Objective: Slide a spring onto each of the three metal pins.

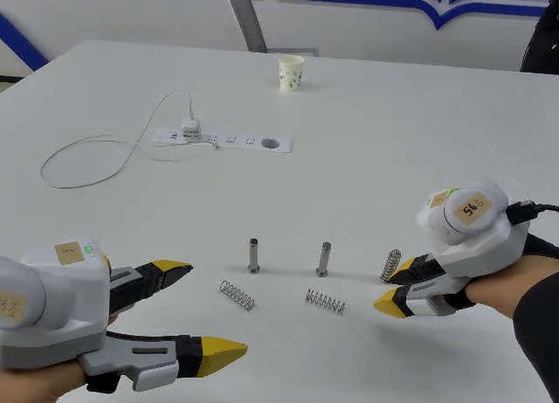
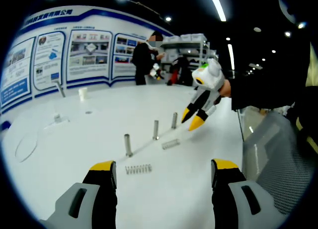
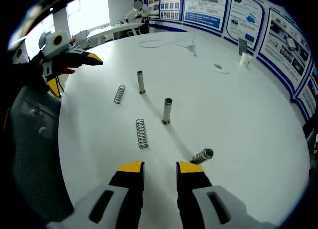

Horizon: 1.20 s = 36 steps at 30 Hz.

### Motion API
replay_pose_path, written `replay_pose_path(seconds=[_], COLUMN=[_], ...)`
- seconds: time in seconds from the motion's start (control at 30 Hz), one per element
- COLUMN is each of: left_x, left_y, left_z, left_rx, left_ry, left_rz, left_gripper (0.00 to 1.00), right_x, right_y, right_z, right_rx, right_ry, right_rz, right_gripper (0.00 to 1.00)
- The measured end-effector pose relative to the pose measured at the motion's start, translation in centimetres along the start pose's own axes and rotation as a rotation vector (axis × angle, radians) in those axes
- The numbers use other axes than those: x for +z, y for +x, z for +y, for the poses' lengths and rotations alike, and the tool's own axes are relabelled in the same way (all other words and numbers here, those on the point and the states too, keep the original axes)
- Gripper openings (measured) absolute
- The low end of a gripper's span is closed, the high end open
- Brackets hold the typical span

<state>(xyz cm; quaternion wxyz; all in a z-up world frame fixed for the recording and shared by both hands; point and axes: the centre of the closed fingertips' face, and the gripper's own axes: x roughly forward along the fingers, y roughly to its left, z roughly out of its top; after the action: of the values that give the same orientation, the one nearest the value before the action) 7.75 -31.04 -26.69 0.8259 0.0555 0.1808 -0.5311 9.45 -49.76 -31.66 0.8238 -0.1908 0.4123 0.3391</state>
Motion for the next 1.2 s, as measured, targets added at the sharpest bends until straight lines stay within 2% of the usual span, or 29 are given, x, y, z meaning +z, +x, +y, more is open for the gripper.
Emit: replay_pose_path(seconds=[0.6,1.2], left_x=[0.1,-0.3], left_y=[-0.2,-0.3], left_z=[-0.1,0.2], left_rx=[0.011,0.017], left_ry=[-0.002,-0.011], left_rz=[0.001,0.006], left_gripper=[0.79,0.79], right_x=[1.5,1.5], right_y=[2.0,4.0], right_z=[2.0,3.1], right_rx=[0.058,0.102], right_ry=[-0.047,-0.075], right_rz=[-0.003,0.018], right_gripper=[0.26,0.21])
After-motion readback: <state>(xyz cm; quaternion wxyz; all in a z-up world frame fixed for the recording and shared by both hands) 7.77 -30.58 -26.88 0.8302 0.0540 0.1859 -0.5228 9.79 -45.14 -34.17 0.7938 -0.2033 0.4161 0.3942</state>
